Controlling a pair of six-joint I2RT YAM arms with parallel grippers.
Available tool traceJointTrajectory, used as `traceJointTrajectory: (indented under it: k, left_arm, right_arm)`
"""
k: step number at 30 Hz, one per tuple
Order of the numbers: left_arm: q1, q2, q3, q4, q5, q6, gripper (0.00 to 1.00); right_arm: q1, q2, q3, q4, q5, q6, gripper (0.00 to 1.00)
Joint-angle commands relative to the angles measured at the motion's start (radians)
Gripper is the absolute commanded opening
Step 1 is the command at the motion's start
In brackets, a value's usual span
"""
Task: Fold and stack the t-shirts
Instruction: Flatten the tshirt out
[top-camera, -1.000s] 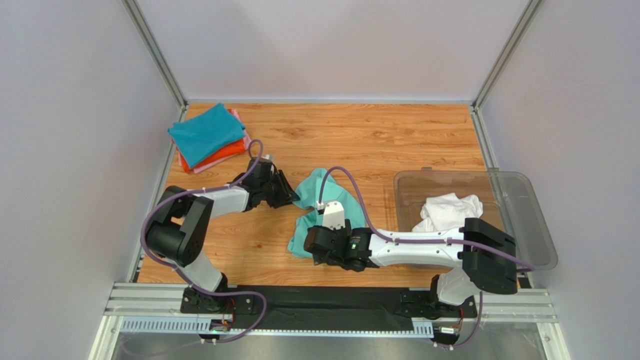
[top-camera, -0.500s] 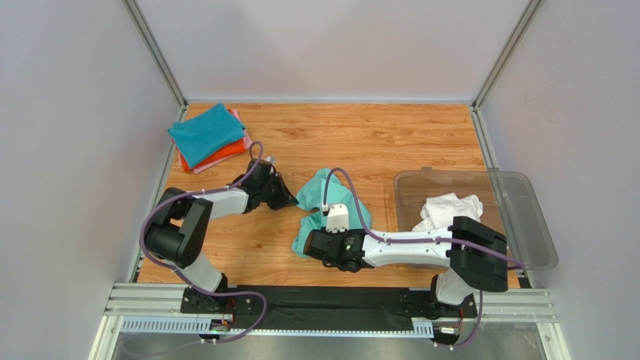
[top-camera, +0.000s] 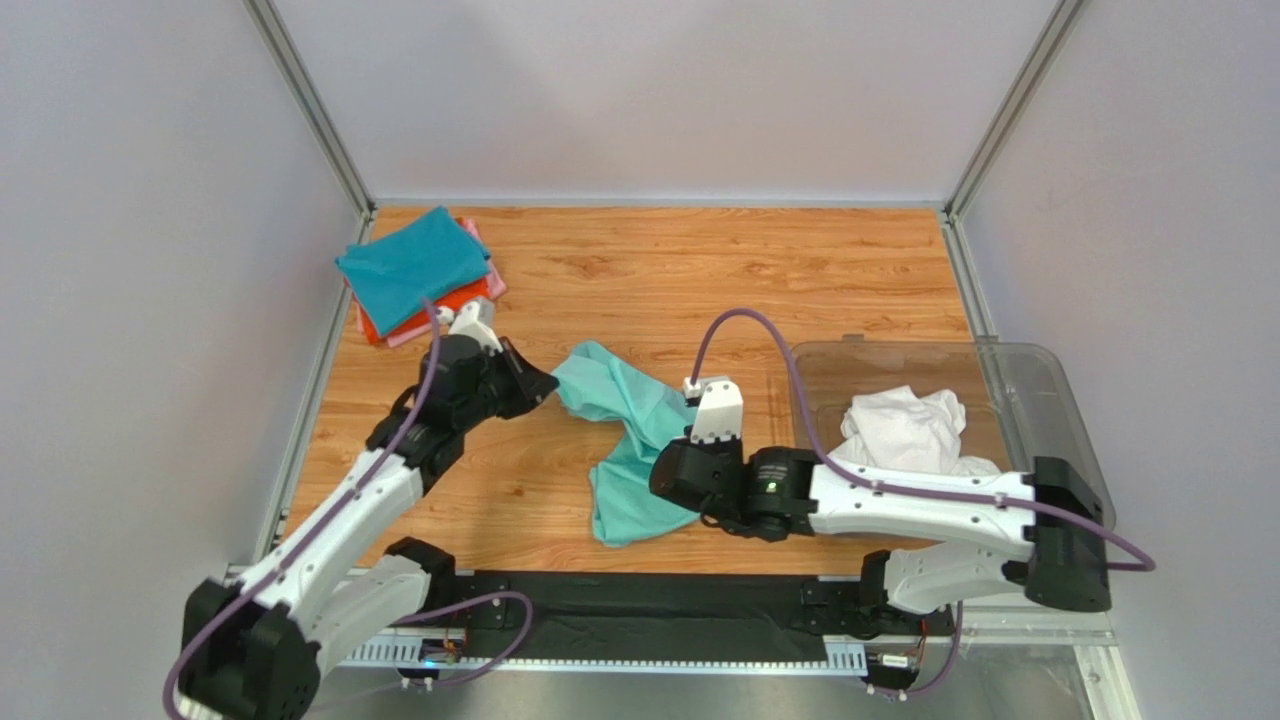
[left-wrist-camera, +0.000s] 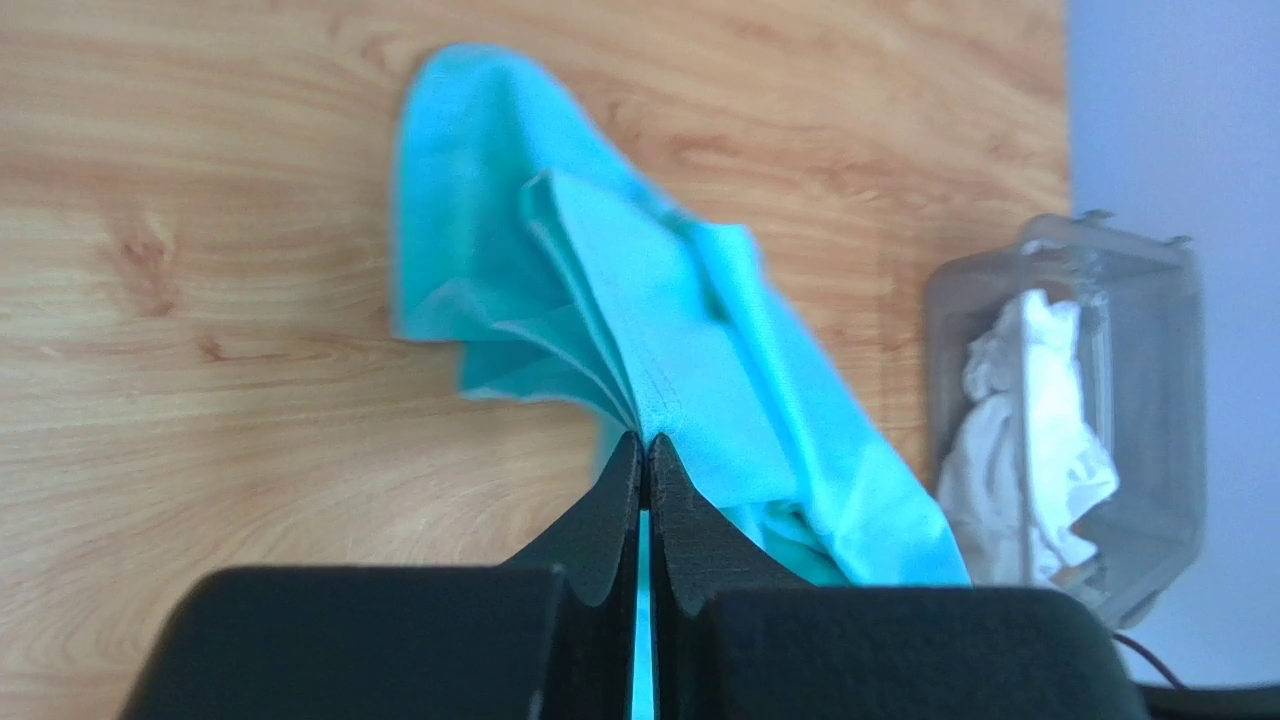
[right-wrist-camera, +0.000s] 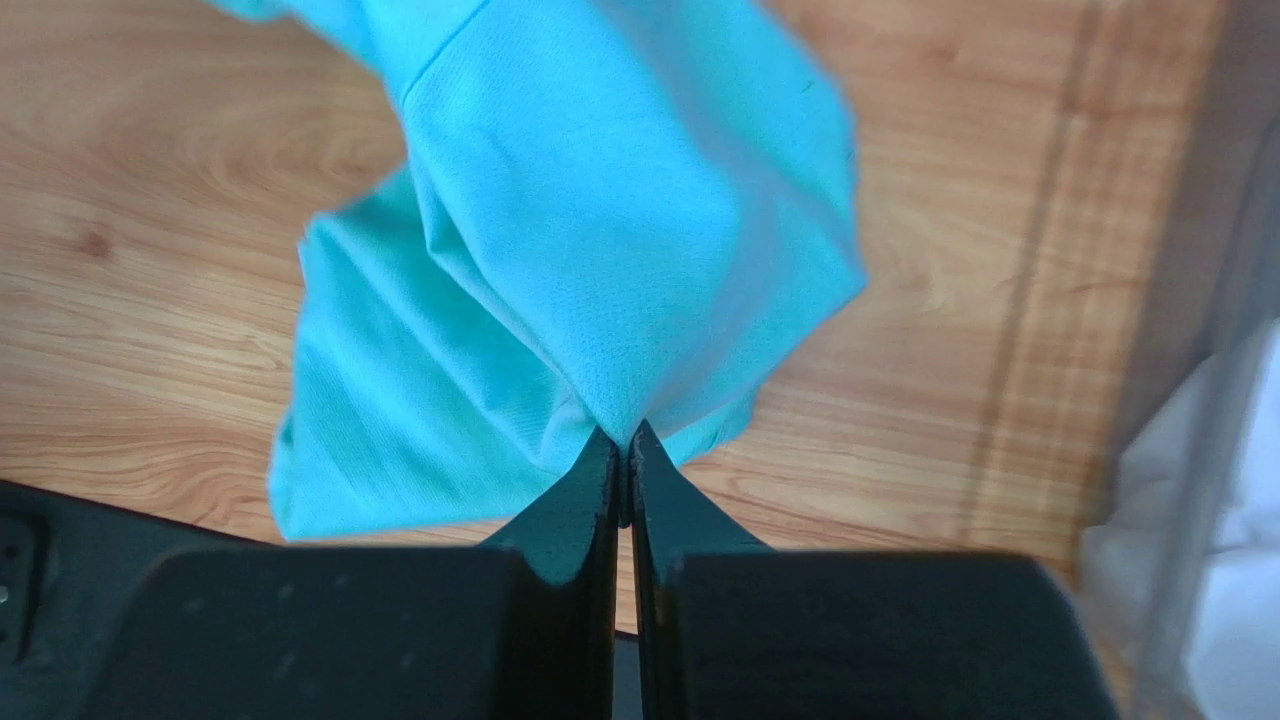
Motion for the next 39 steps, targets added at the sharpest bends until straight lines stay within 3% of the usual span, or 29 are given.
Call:
traceJointTrajectory:
  k: [1, 4, 8, 14, 18, 22, 24, 27, 28, 30, 31, 32, 33, 34, 36, 39]
  left_arm:
    - [-0.003, -0.191, 0.061, -0.138, -0.077, 0.026, 0.00]
    - [-0.002, -0.367, 0.159, -0.238, -0.083, 0.036, 0.00]
    - [-0.002, -0.545, 0.353, -0.328, -0.099, 0.055, 0.00]
    - [-0.002, -0.588, 0.626, -0.374, 0.030, 0.073, 0.00]
    - [-0.002, -0.572, 0.752, -0.396, 0.111, 0.067, 0.00]
    - [-0.002, -0.571, 0.816, -0.414, 0.078, 0.092, 0.00]
    - [-0.002, -0.564, 0.825, -0.443, -0.003, 0.111, 0.00]
    - [-0.002, -0.533, 0.802, -0.506, -0.130, 0.124, 0.00]
    - [-0.002, -0.509, 0.788, -0.522, -0.190, 0.128, 0.00]
    - [-0.002, -0.470, 0.721, -0.558, -0.346, 0.128, 0.00]
    - [-0.002, -0.419, 0.695, -0.571, -0.408, 0.128, 0.00]
    - [-0.002, -0.386, 0.647, -0.603, -0.479, 0.124, 0.00]
    - [-0.002, -0.351, 0.624, -0.629, -0.648, 0.100, 0.00]
    - [-0.002, -0.272, 0.601, -0.658, -0.735, 0.061, 0.00]
    - [0.006, -0.190, 0.527, -0.680, -0.861, -0.008, 0.00]
    - [0.098, -0.017, 0.449, -0.596, -0.782, 0.006, 0.00]
  right_arm:
    - [0.004, -0.129, 0.113, -0.087, 0.136, -0.121, 0.00]
    - [0.005, -0.221, 0.209, -0.107, 0.141, -0.251, 0.00]
    - [0.008, -0.338, 0.337, -0.043, 0.007, -0.431, 0.00]
    - [0.008, -0.416, 0.541, 0.087, -0.413, -0.600, 0.00]
    - [0.010, -0.378, 0.665, 0.051, -0.546, -0.606, 0.00]
    - [0.010, -0.352, 0.730, 0.023, -0.591, -0.615, 0.00]
    - [0.010, -0.333, 0.762, -0.006, -0.539, -0.643, 0.00]
    - [0.008, -0.281, 0.787, -0.052, -0.331, -0.698, 0.00]
    - [0.005, -0.266, 0.781, -0.054, -0.195, -0.712, 0.00]
    - [-0.068, -0.222, 0.758, -0.054, -0.134, -0.721, 0.00]
    - [-0.126, -0.206, 0.720, -0.052, -0.199, -0.697, 0.00]
    - [-0.285, -0.191, 0.692, -0.039, -0.278, -0.681, 0.00]
    - [-0.368, -0.153, 0.652, -0.013, -0.366, -0.668, 0.01]
    - [-0.440, -0.128, 0.599, 0.085, -0.532, -0.684, 0.02]
    - [-0.561, -0.015, 0.466, 0.229, -0.619, -0.700, 0.03]
    - [-0.613, 0.203, 0.441, 0.303, -0.704, -0.736, 0.02]
